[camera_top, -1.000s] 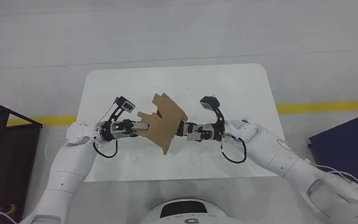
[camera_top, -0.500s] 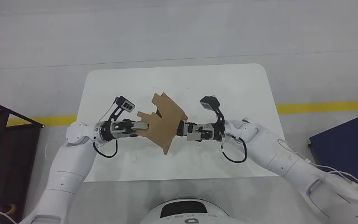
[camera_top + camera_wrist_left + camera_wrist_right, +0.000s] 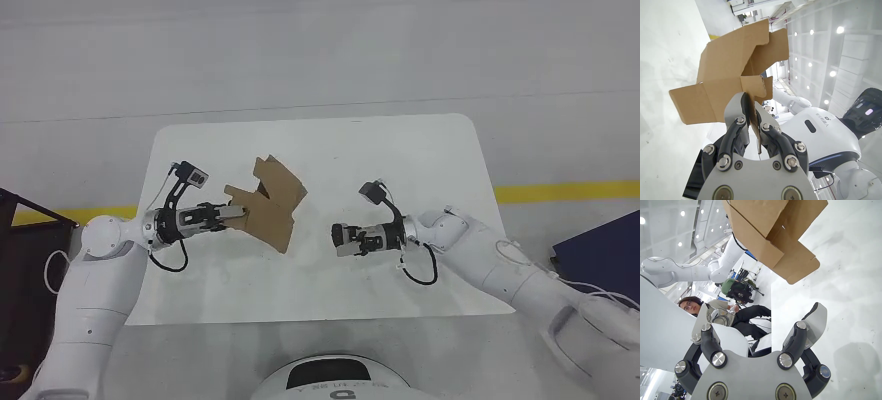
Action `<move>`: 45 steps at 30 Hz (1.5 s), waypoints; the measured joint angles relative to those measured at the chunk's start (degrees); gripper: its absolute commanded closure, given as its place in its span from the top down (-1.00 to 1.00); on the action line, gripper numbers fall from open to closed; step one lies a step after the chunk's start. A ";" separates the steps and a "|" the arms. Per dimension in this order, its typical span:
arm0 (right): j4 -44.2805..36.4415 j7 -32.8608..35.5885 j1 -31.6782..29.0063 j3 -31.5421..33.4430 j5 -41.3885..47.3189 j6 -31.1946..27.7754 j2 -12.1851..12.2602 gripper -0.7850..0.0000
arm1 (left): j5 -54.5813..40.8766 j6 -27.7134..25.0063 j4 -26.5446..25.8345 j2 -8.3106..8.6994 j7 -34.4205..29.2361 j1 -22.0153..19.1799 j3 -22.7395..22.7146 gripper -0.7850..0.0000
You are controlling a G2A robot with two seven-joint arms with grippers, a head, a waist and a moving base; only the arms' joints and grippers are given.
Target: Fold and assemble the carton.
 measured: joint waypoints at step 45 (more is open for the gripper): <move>-10.03 -1.67 -14.61 15.78 17.95 -1.67 -1.51 -0.09 | -13.11 3.60 -3.33 -1.57 -3.50 3.38 3.53 -1.00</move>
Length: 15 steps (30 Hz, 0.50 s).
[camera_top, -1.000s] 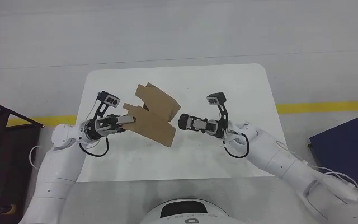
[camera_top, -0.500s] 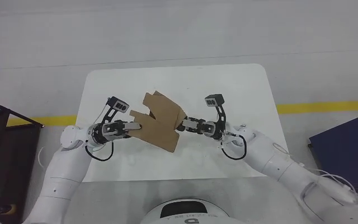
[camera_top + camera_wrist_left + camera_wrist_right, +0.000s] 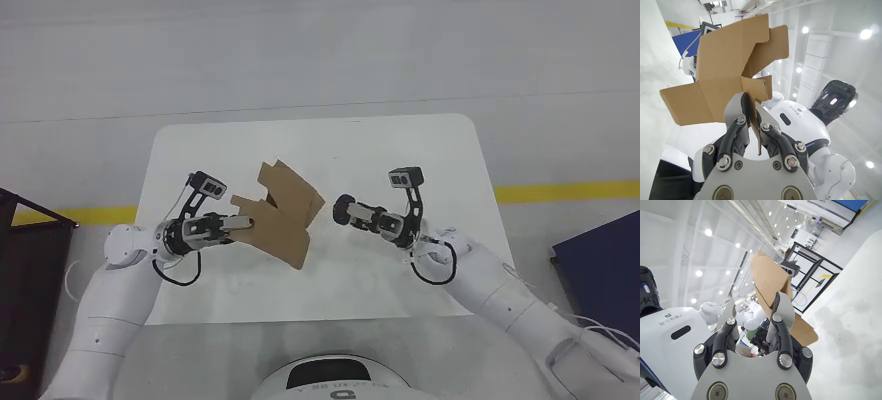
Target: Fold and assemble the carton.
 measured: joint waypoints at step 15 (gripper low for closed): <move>4.84 0.00 5.29 -8.98 -2.02 0.00 -2.00 -0.05 | 0.22 0.48 -1.59 0.19 -0.55 1.33 -0.98 -1.00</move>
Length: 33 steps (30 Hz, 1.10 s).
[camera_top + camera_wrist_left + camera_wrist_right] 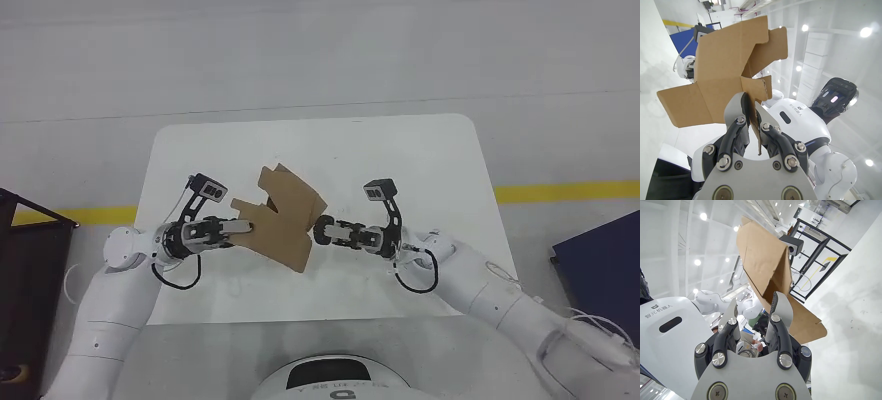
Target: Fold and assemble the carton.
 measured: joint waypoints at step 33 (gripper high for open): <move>1.67 5.57 3.43 -4.64 13.04 5.55 -3.82 -0.07 | 15.31 -3.41 0.56 0.74 3.41 -1.24 0.87 -1.00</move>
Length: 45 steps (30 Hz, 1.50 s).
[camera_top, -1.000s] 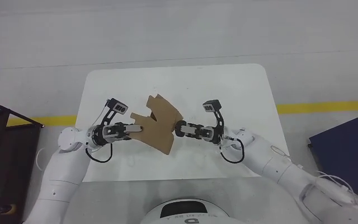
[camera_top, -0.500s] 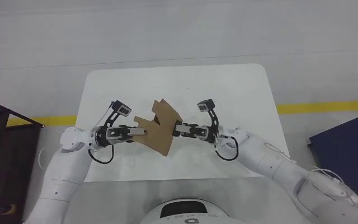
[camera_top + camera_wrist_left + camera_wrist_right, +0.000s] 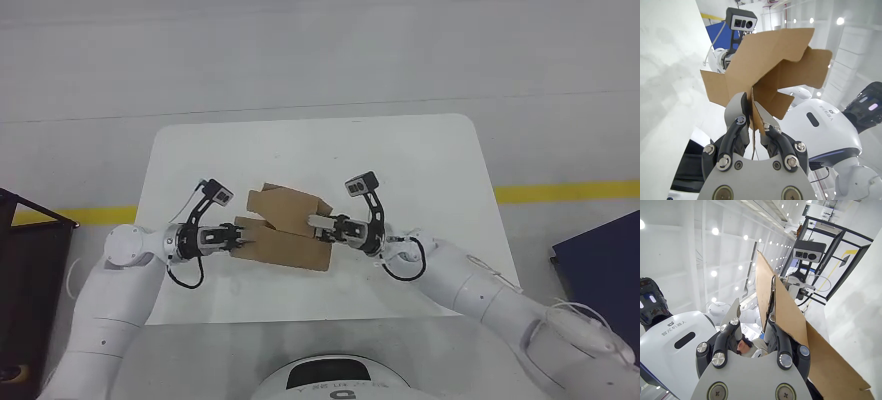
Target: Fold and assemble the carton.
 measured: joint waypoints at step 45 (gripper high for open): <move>-2.09 -4.92 -3.32 8.85 -14.99 -4.90 3.80 -1.00 | 21.74 -0.13 -7.46 3.15 3.85 1.92 9.23 1.00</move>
